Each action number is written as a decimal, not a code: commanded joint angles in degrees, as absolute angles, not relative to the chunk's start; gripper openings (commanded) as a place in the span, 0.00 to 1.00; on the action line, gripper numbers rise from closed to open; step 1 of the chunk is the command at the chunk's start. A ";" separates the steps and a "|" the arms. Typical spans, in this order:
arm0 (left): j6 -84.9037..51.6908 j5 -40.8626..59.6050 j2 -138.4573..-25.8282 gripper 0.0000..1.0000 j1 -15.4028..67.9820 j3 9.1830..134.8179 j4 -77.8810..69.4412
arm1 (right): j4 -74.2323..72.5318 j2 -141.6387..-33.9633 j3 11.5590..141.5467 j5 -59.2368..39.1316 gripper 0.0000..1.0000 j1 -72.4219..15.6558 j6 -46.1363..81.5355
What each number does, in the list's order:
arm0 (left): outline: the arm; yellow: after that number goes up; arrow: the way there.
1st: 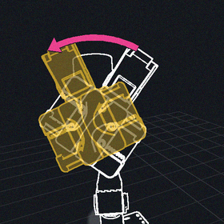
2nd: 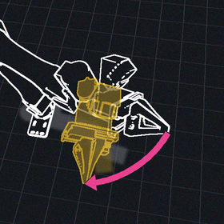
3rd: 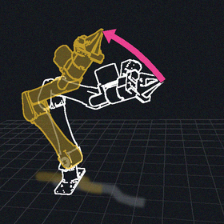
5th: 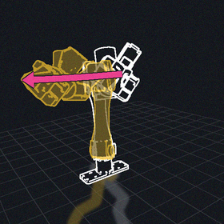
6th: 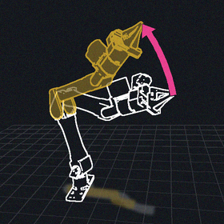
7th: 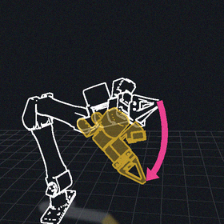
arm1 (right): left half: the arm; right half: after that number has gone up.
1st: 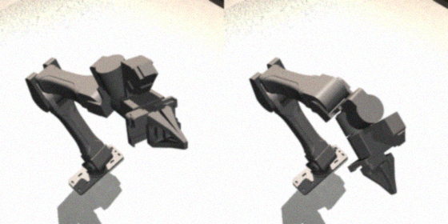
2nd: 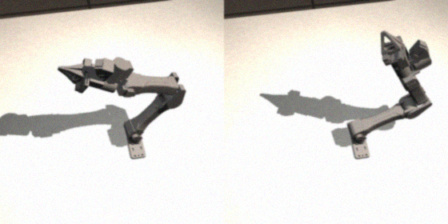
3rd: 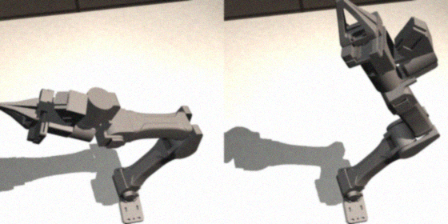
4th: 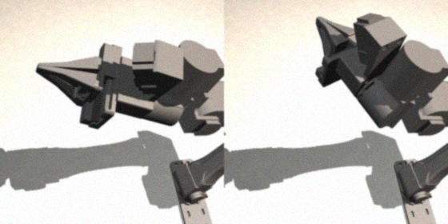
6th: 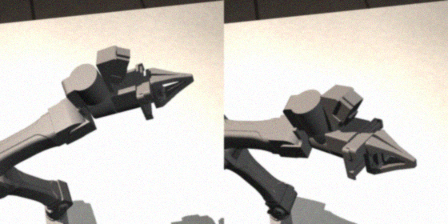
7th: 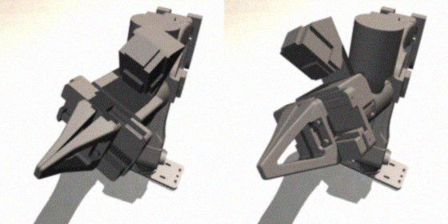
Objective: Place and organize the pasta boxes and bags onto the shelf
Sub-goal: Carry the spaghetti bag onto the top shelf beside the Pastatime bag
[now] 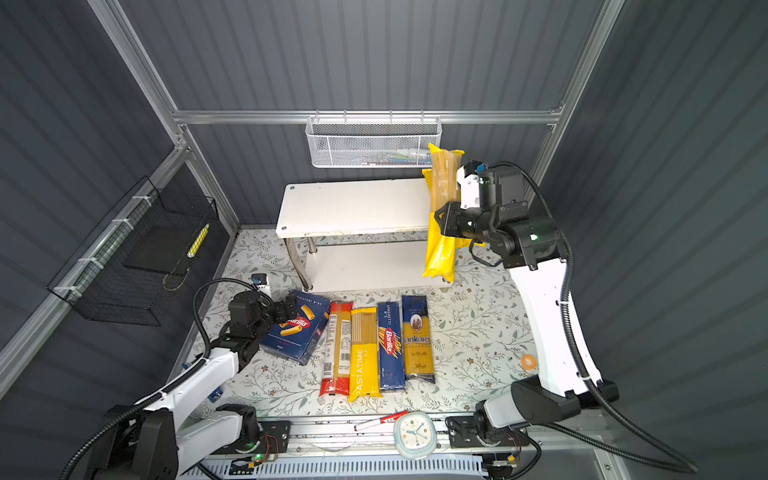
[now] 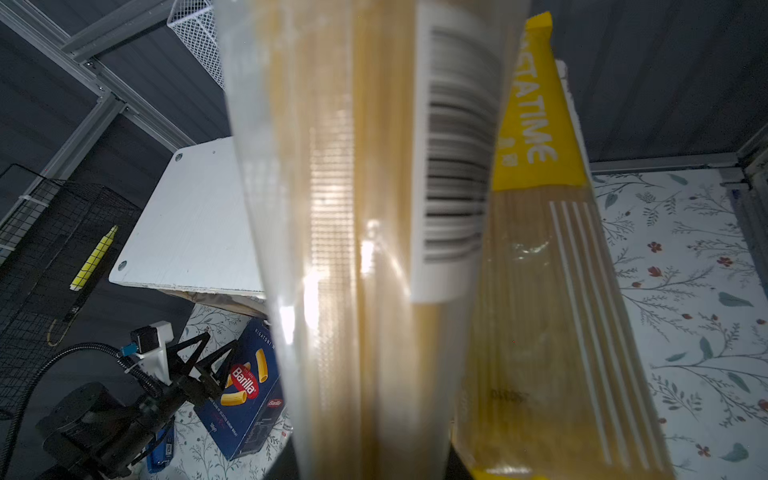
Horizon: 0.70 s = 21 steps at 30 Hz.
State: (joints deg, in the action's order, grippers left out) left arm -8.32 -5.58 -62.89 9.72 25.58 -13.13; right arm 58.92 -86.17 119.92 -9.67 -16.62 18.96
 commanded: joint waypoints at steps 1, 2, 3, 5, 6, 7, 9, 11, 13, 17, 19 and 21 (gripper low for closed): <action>-7.56 -6.06 -62.42 0.99 10.07 25.31 -13.54 | 49.11 -87.49 125.26 -10.84 0.00 -17.03 18.36; -7.56 -6.05 -62.45 0.99 10.04 25.23 -13.54 | 49.03 -88.62 126.25 -11.39 0.00 -17.12 18.45; -7.54 -6.00 -62.43 1.00 10.04 25.24 -13.54 | 48.94 -90.00 127.33 -11.75 0.00 -17.14 18.54; -7.56 -6.06 -62.34 0.99 10.02 25.22 -13.62 | 48.89 -92.41 129.39 -11.68 0.00 -17.20 18.37; -7.56 -6.02 -62.16 0.99 10.02 25.09 -13.62 | 49.17 -93.82 130.52 -11.56 0.00 -17.22 18.22; -7.49 -5.95 -61.98 1.00 10.02 24.98 -13.71 | 49.71 -95.16 131.96 -11.35 0.00 -17.23 18.04; -7.56 -6.08 -61.61 1.00 10.02 24.71 -13.86 | 50.62 -97.67 134.61 -11.40 0.00 -17.23 17.80; -7.61 -6.23 -61.28 0.99 10.02 24.57 -13.96 | 51.31 -99.93 137.08 -11.35 0.00 -17.23 17.62; -7.56 -6.12 -61.03 0.99 10.02 24.35 -14.06 | 51.88 -101.91 139.03 -11.15 0.01 -17.23 17.54; -7.56 -6.21 -60.79 0.99 10.02 24.16 -14.04 | 51.69 -104.15 140.52 -9.55 0.03 -17.18 17.23; -7.53 -6.15 -60.79 1.00 10.03 24.18 -14.08 | 51.72 -105.05 140.88 -8.83 0.05 -17.13 17.06; -7.47 -6.06 -60.64 1.00 10.02 24.11 -14.15 | 51.68 -105.84 140.98 -8.29 0.08 -17.05 17.05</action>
